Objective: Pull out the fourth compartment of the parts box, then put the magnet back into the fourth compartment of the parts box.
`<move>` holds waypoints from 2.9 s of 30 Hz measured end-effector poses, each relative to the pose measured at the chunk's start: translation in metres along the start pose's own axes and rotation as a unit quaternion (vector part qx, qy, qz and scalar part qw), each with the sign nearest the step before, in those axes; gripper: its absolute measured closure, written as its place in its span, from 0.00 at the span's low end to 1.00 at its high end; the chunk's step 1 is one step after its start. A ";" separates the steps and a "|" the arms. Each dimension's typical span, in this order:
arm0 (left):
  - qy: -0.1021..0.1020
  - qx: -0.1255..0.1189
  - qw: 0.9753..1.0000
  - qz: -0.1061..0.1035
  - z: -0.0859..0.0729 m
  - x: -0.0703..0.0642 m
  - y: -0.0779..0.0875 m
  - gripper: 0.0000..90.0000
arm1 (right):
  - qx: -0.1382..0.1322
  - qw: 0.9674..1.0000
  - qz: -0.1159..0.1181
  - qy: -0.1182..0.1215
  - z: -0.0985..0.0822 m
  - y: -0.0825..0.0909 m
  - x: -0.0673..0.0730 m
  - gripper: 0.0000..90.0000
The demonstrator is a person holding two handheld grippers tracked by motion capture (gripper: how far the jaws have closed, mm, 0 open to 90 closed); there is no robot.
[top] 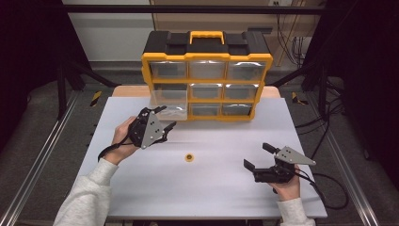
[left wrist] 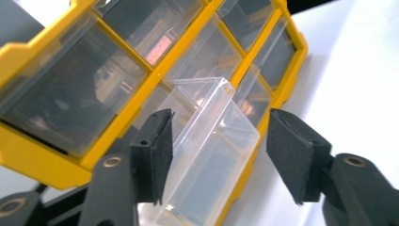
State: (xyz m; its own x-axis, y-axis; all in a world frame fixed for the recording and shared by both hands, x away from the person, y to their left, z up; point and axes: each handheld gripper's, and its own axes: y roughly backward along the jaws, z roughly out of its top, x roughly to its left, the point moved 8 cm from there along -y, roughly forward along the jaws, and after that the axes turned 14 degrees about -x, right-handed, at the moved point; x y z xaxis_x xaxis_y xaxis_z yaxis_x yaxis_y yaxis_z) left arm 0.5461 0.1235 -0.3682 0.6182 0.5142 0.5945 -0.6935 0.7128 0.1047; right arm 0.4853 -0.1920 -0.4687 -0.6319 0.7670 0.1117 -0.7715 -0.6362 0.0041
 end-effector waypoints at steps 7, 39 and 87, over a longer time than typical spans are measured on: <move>0.084 0.011 0.996 -0.004 -0.003 0.001 0.009 0.26 | 0.003 1.000 -0.003 0.001 0.000 0.000 -0.001 0.00; 0.255 0.008 0.967 0.002 -0.049 -0.038 0.050 0.01 | 0.014 1.000 -0.011 0.006 -0.002 0.001 -0.003 0.00; 0.282 0.067 0.955 -0.060 -0.052 -0.090 -0.011 0.04 | 0.014 1.000 -0.010 0.007 -0.006 0.000 -0.003 0.00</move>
State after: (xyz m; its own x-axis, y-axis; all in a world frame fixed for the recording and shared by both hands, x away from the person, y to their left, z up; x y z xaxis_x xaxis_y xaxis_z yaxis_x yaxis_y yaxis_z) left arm 0.5176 0.0948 -0.4644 0.7714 0.6344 0.0510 -0.6223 0.7351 0.2692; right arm 0.4867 -0.1943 -0.4751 -0.6174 0.7806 0.0976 -0.7817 -0.6227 0.0347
